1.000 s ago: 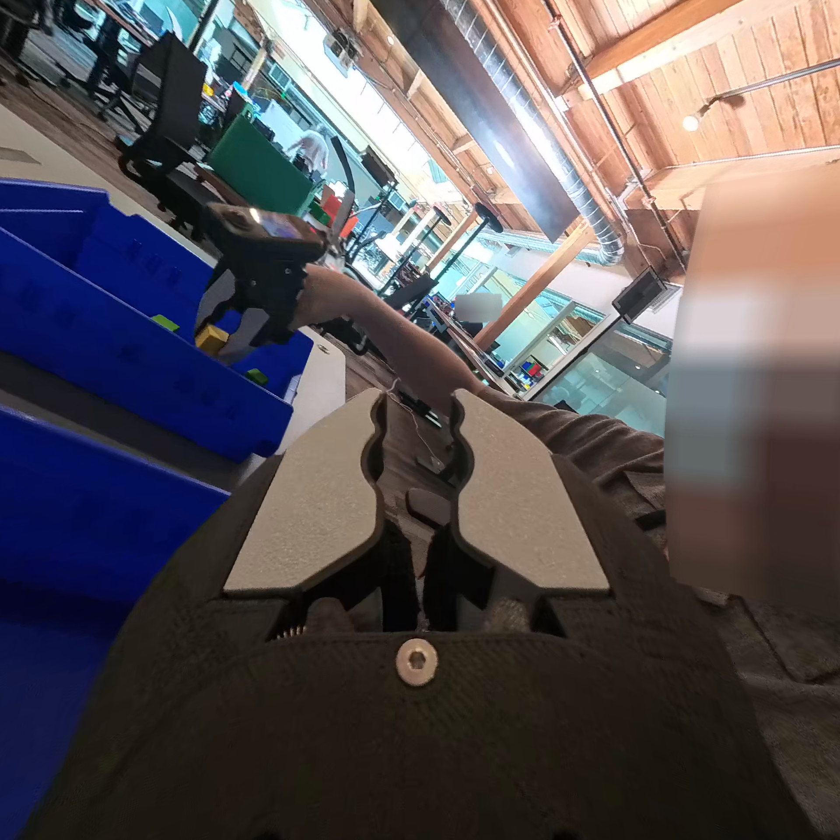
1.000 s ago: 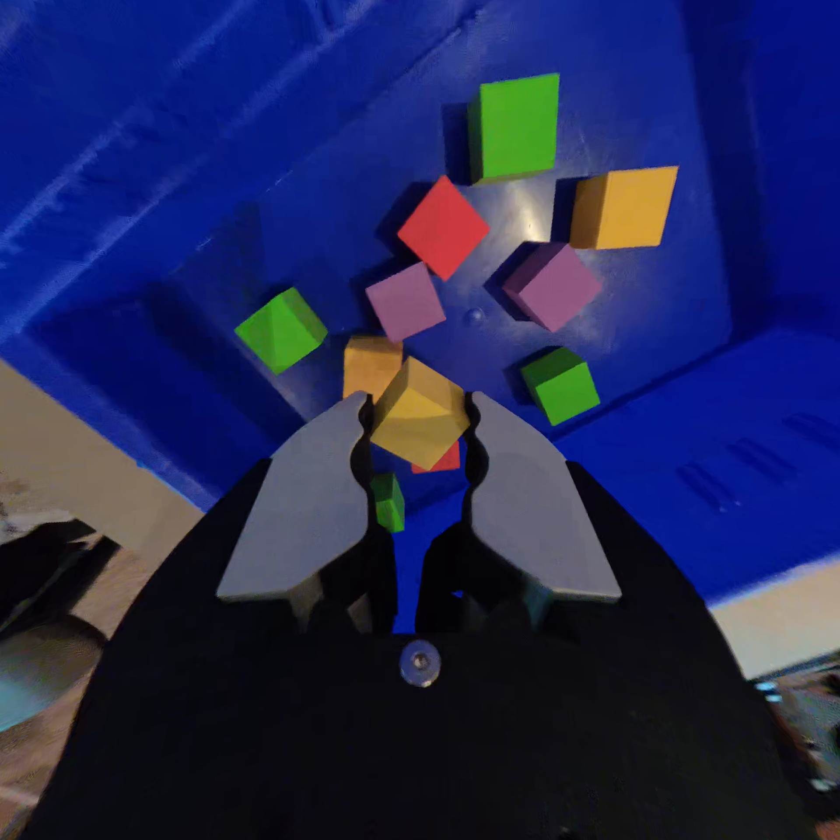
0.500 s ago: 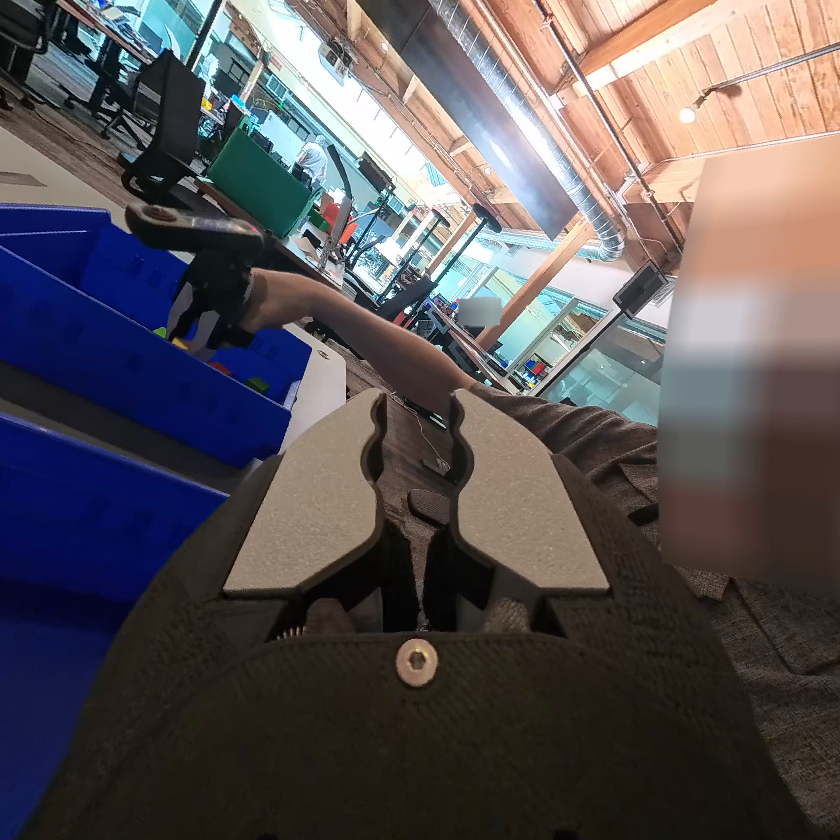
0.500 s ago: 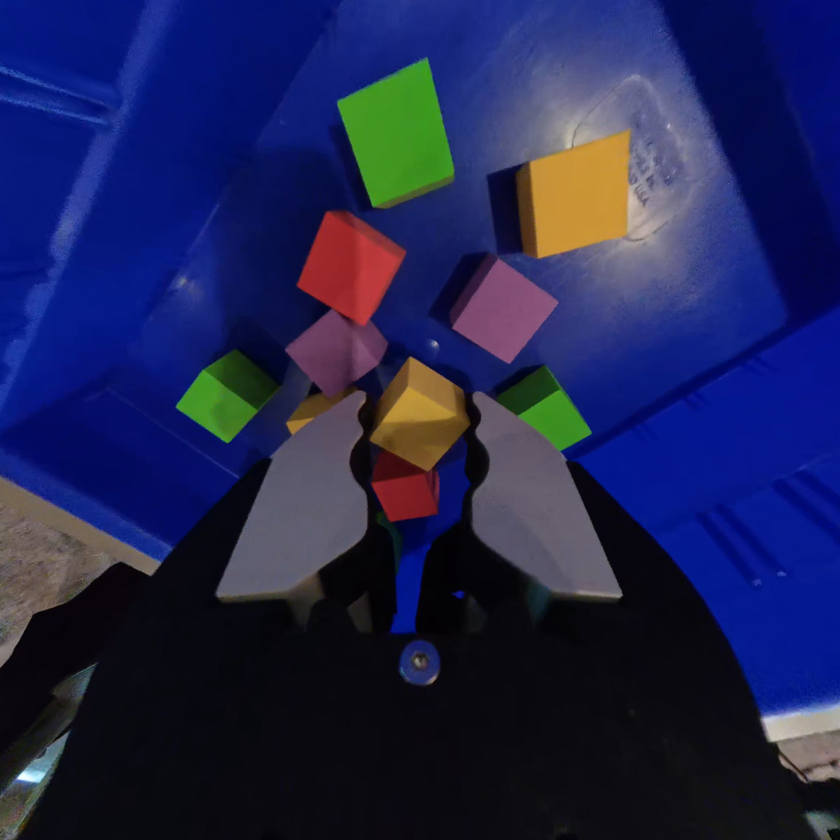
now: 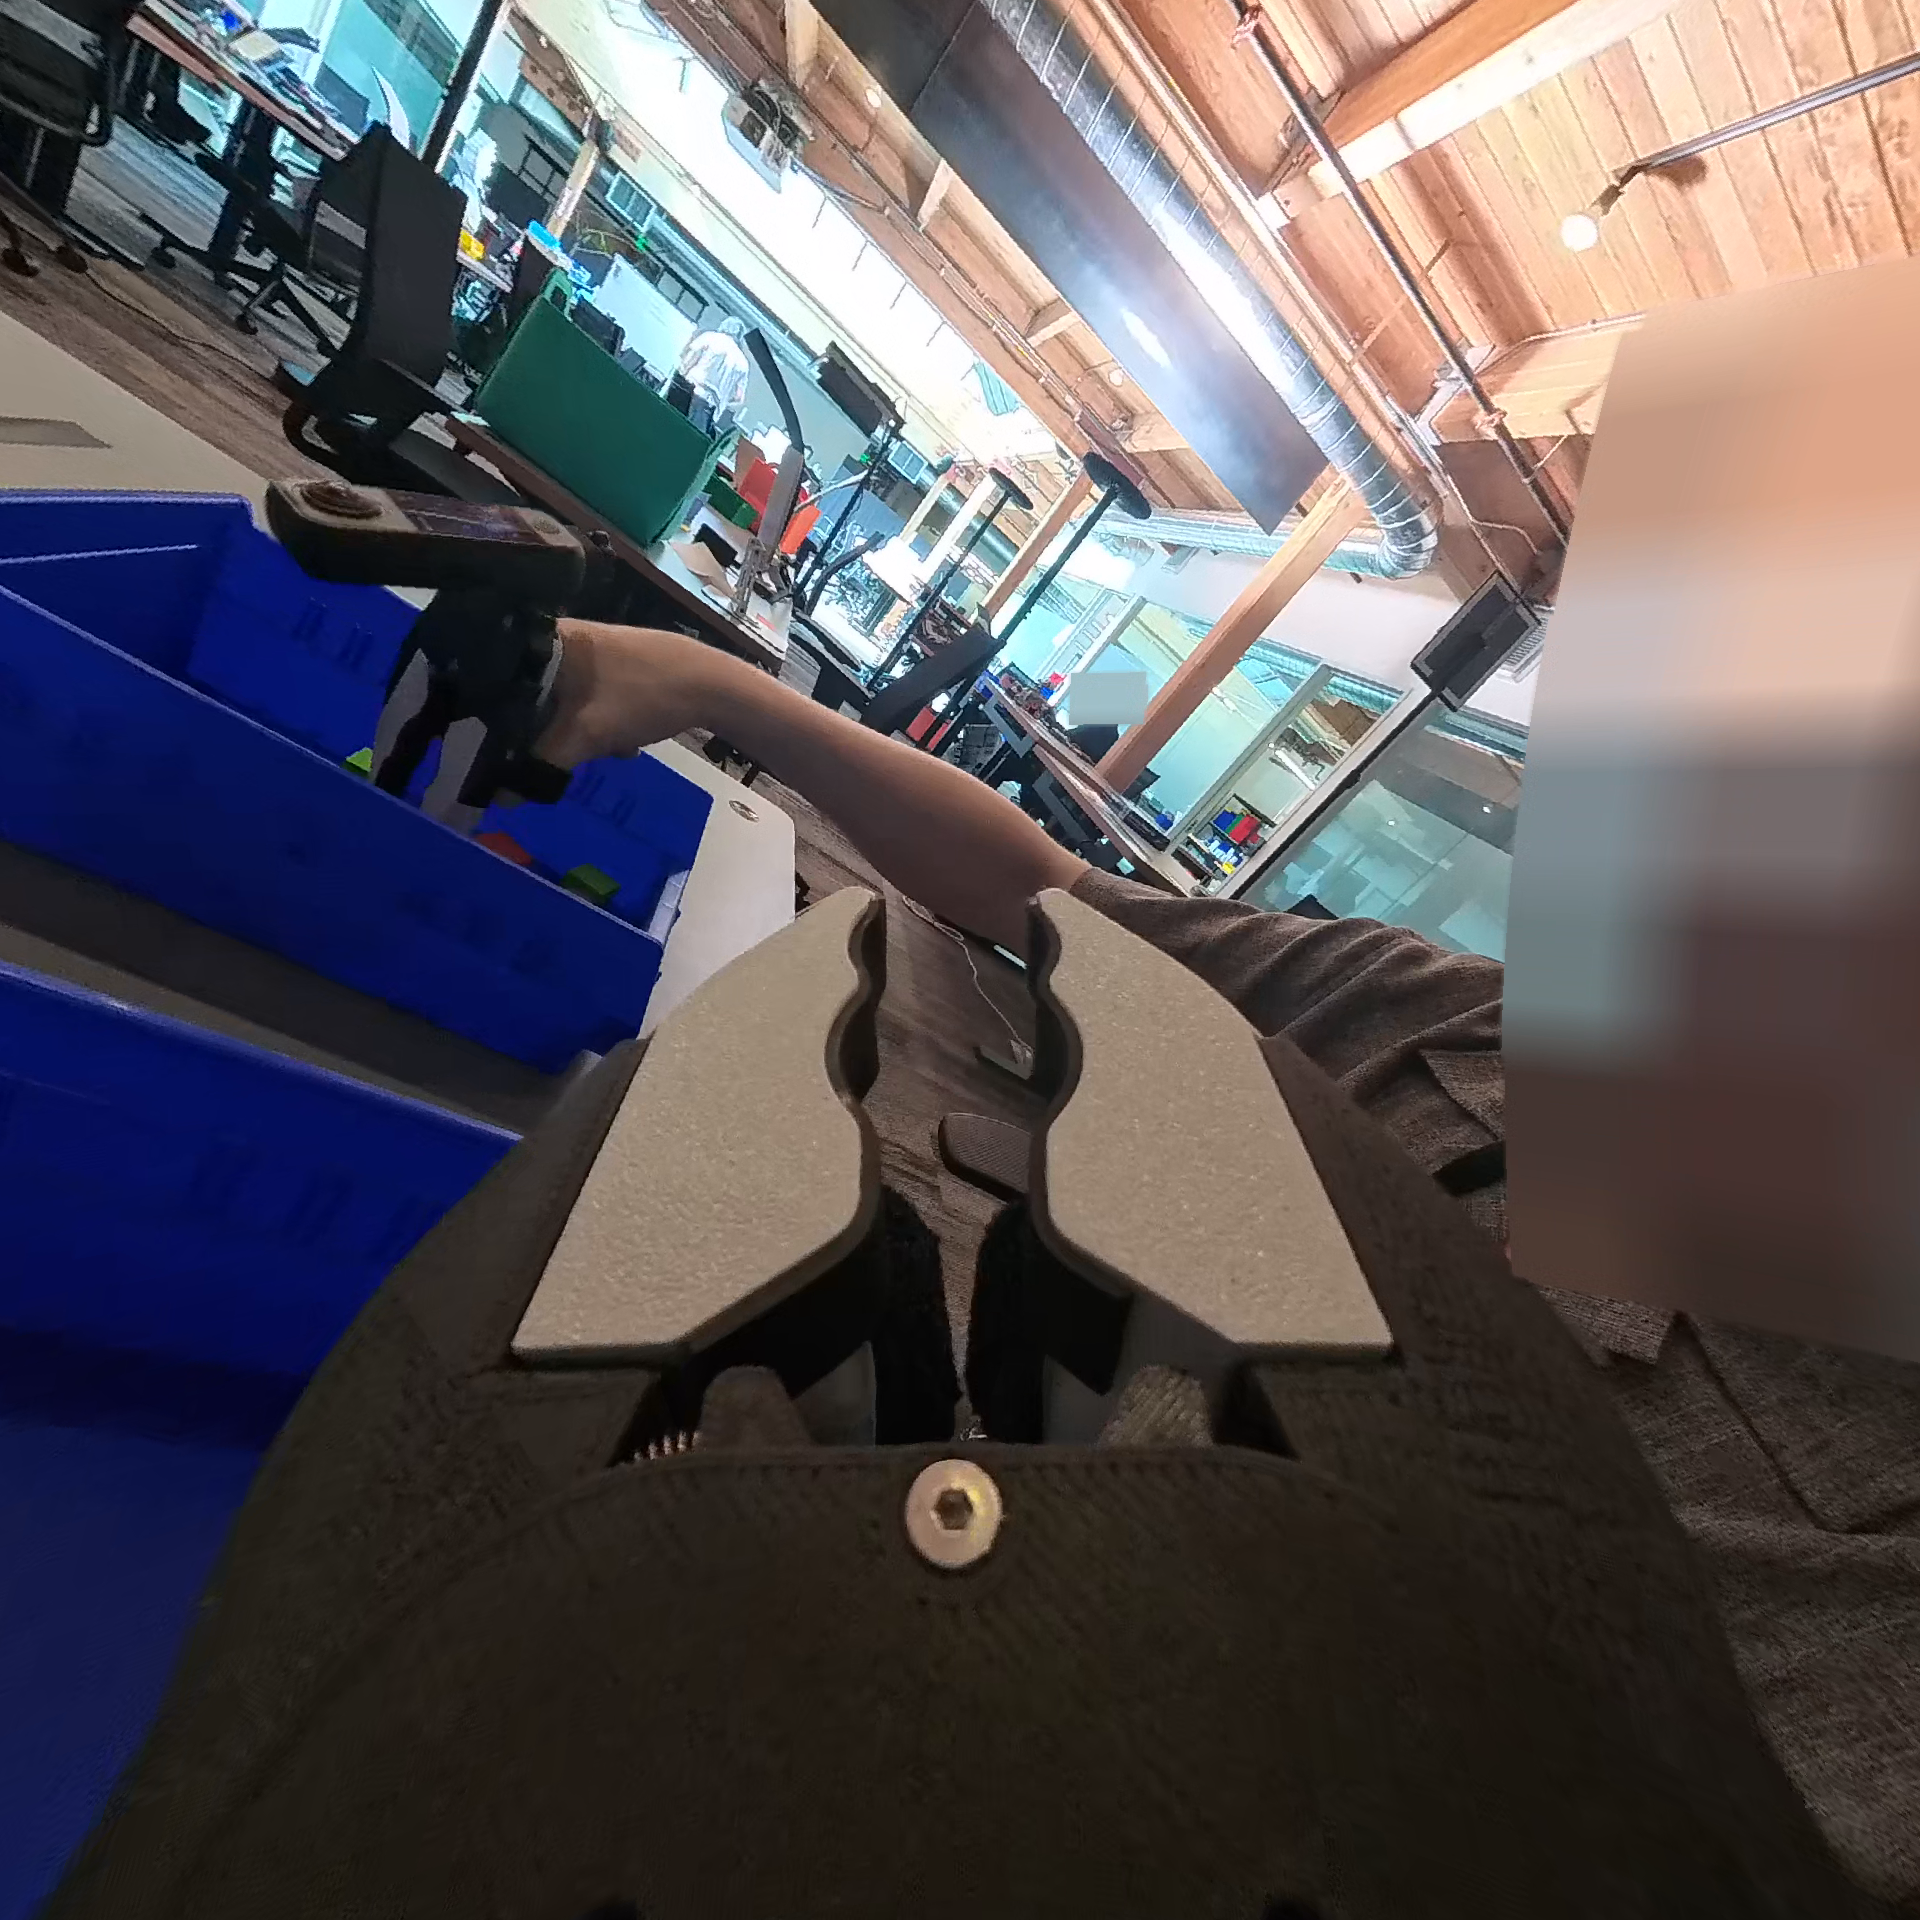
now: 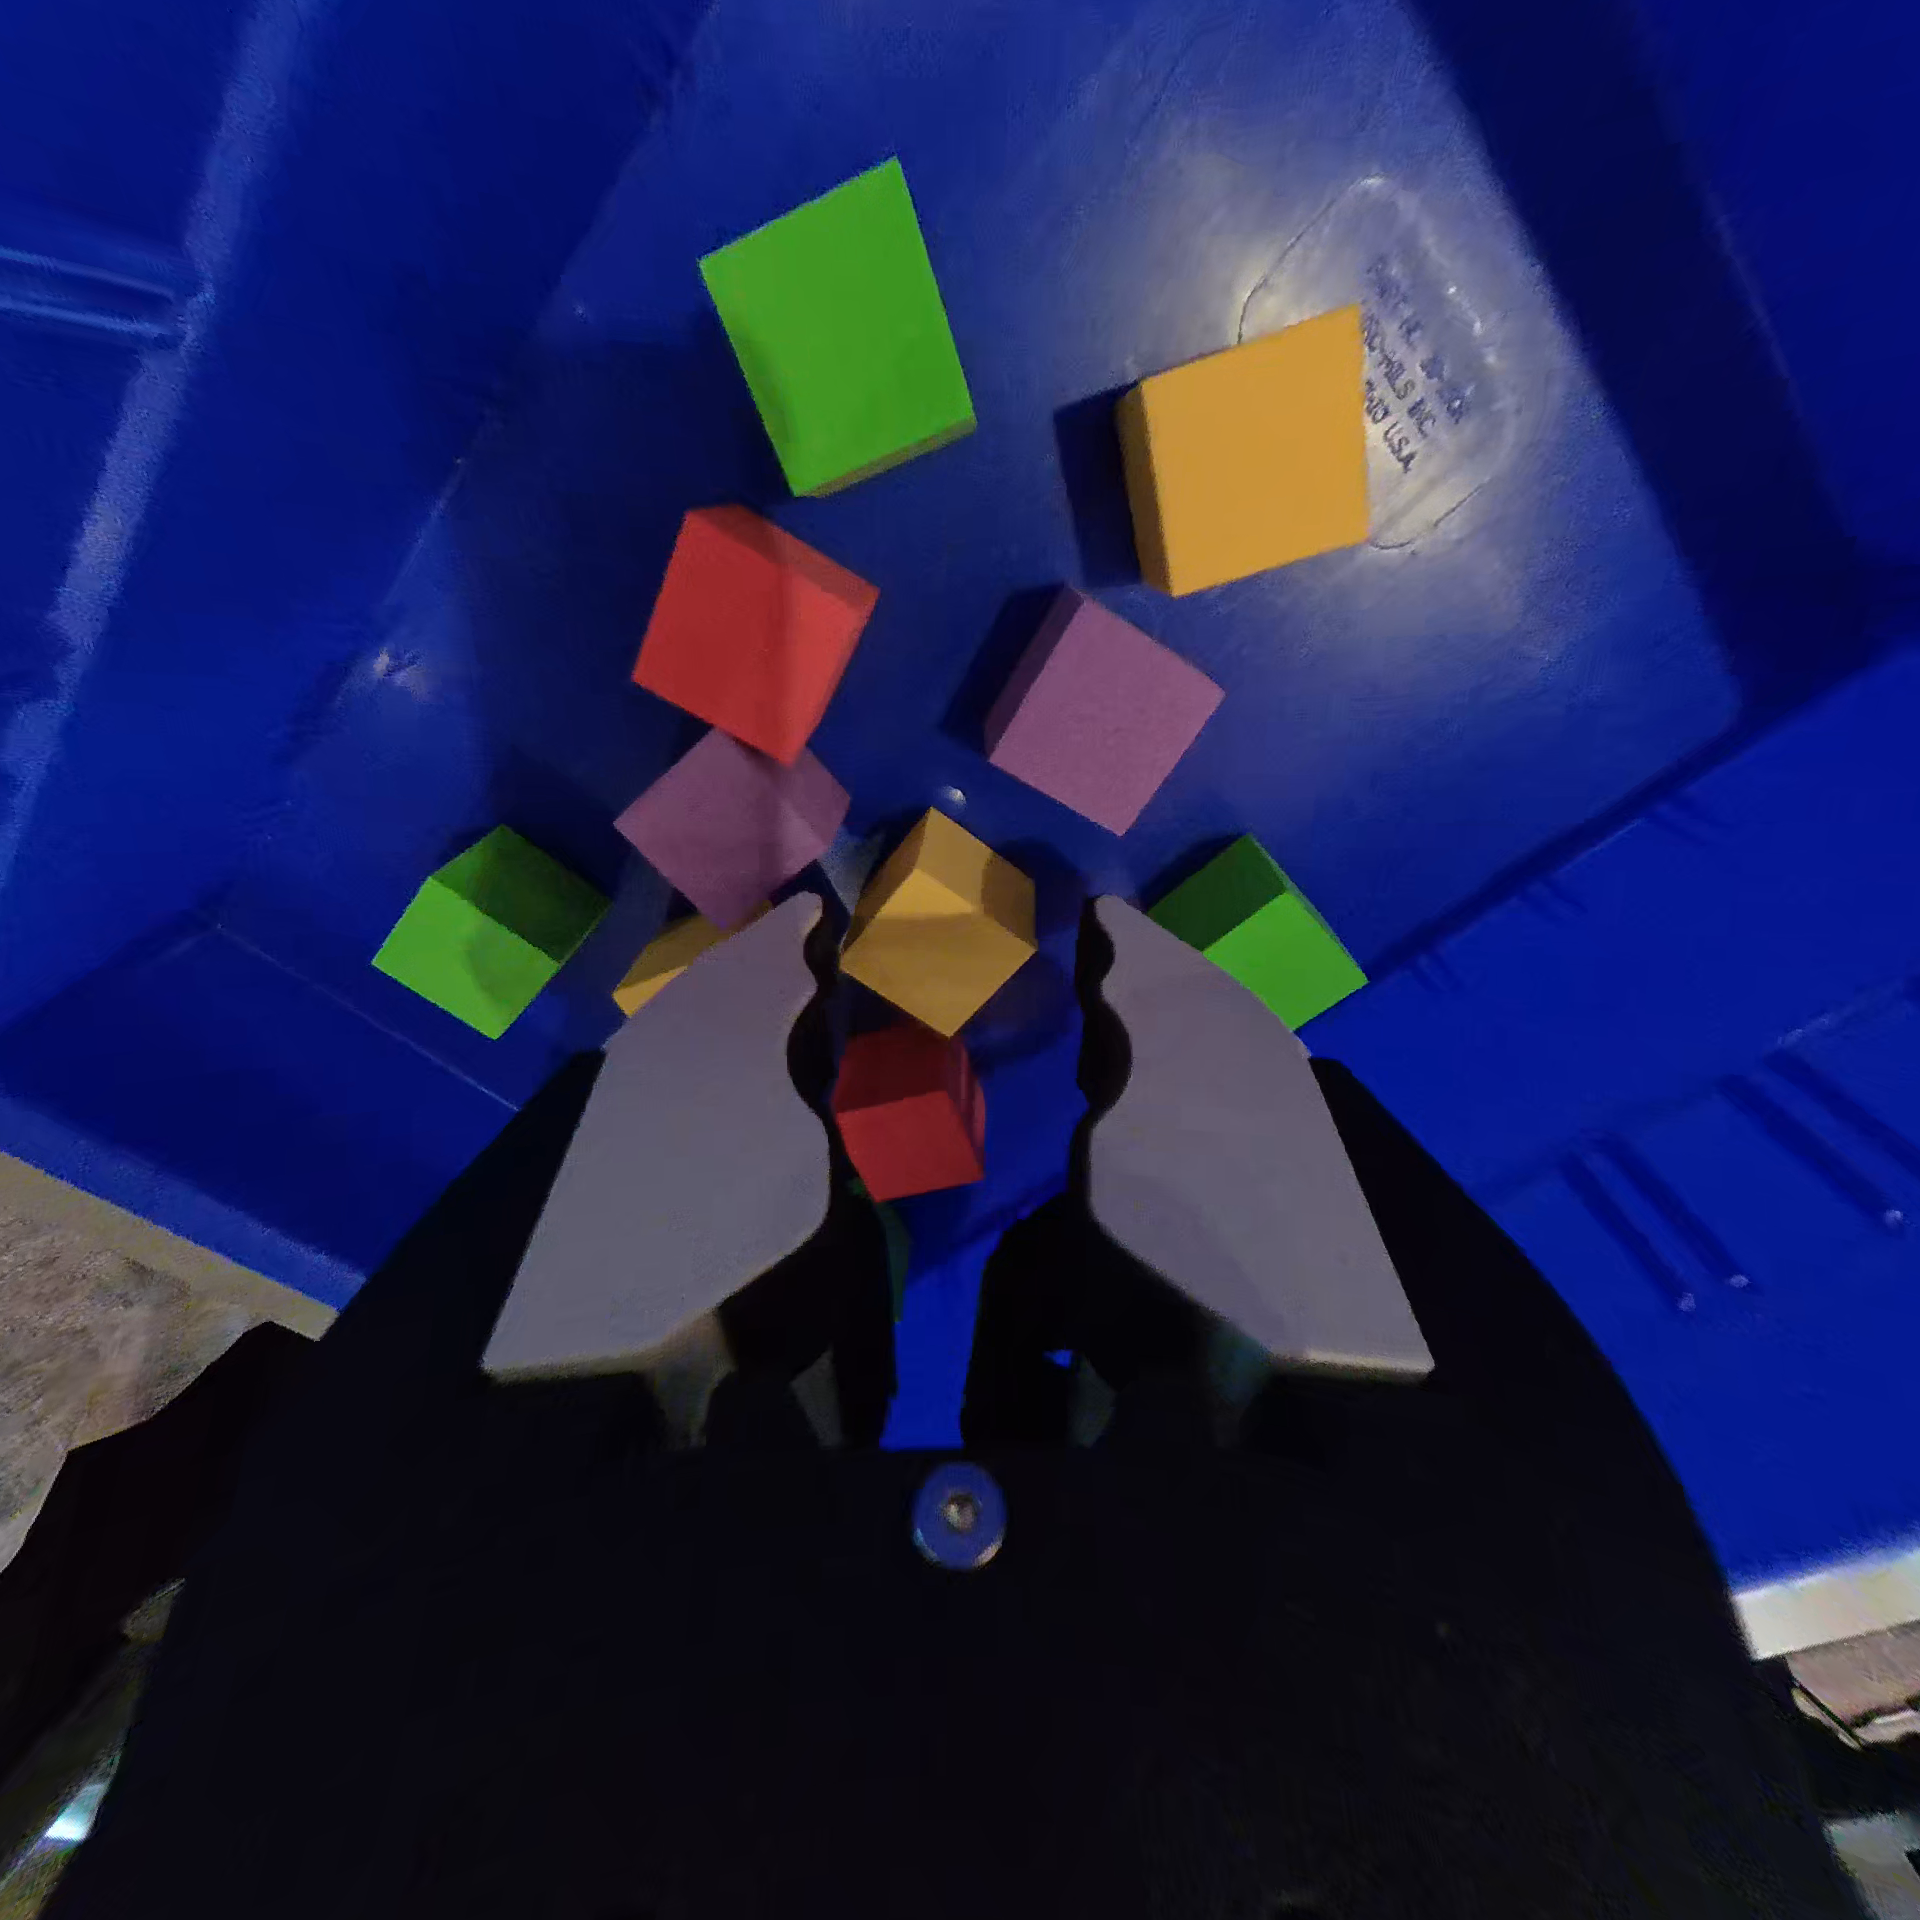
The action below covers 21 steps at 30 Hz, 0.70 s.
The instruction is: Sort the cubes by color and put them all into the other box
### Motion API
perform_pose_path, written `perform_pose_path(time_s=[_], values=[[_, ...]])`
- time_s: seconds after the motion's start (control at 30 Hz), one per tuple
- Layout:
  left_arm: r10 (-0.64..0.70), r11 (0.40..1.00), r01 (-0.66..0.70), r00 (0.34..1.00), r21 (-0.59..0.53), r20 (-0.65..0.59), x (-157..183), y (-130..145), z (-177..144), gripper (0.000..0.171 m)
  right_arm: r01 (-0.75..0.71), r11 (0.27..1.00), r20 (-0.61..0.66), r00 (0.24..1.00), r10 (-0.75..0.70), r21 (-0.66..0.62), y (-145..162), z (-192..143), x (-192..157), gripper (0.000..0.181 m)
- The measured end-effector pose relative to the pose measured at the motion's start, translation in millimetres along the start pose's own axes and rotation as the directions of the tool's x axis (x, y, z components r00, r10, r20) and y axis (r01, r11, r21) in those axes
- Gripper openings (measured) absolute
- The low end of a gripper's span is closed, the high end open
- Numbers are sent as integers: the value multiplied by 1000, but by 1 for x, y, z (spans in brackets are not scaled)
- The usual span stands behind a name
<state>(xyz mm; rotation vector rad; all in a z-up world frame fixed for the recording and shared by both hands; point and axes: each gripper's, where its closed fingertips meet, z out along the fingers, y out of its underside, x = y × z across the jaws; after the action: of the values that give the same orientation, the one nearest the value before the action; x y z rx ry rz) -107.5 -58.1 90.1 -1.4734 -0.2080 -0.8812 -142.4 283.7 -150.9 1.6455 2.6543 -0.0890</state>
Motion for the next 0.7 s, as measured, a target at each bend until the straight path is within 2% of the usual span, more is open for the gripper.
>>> perform_pose_path(time_s=[0.4,0.53,0.63,0.7], values=[[13,1000,-13,1000,14,3,2,-3,-4,24,12,1000,-26,1000,-13,-12,3,3,-2,34],[18,1000,-18,1000,16,6,3,-3,-5,24,11,1000,-27,1000,-10,29,-4,-20,0,33],[18,1000,-18,1000,20,6,2,-4,-6,24,-13,993,-104,994,25,118,-21,-47,23,33],[15,1000,-15,1000,17,6,1,-4,-5,24,-36,990,-147,988,56,133,-29,-52,41,33]])
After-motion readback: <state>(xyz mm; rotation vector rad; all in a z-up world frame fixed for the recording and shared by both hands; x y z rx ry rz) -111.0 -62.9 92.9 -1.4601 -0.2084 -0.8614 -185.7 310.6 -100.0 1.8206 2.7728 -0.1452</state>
